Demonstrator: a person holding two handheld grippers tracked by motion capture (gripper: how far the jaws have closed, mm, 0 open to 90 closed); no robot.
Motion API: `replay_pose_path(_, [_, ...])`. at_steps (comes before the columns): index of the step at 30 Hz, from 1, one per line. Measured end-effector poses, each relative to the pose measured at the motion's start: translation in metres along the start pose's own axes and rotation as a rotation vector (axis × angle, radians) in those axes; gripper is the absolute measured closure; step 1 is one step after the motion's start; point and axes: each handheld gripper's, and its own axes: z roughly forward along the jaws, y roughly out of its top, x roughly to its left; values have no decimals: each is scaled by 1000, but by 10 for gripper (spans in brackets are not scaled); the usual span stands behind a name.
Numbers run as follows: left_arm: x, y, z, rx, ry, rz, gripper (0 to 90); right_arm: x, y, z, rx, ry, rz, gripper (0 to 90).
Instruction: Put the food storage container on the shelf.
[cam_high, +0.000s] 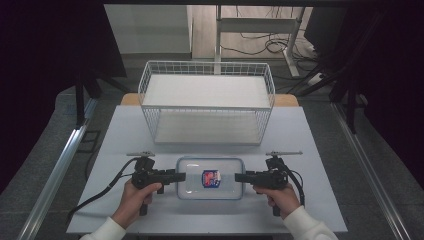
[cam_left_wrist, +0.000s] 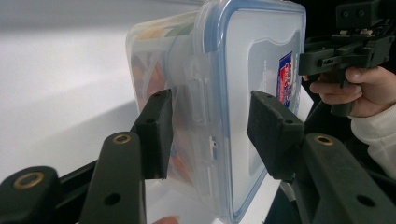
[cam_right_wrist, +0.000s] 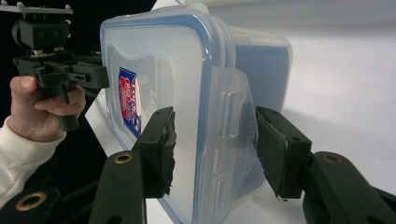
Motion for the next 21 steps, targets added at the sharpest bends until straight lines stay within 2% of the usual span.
replay_pose_path(7, [13, 20, 1, -7, 6, 13, 515, -5, 21, 9, -18, 0, -30, 491])
replay_pose_path(11, [26, 33, 5, -13, 16, 23, 515, -14, 35, 17, -24, -2, -56, 492])
replay_pose_path(15, [39, 44, 9, -37, 8, 7, 514, -22, 49, 26, -31, -6, -65, 492])
replay_pose_path(21, [48, 60, 10, -47, 12, 25, 516, -28, 64, 33, -47, -5, -72, 491])
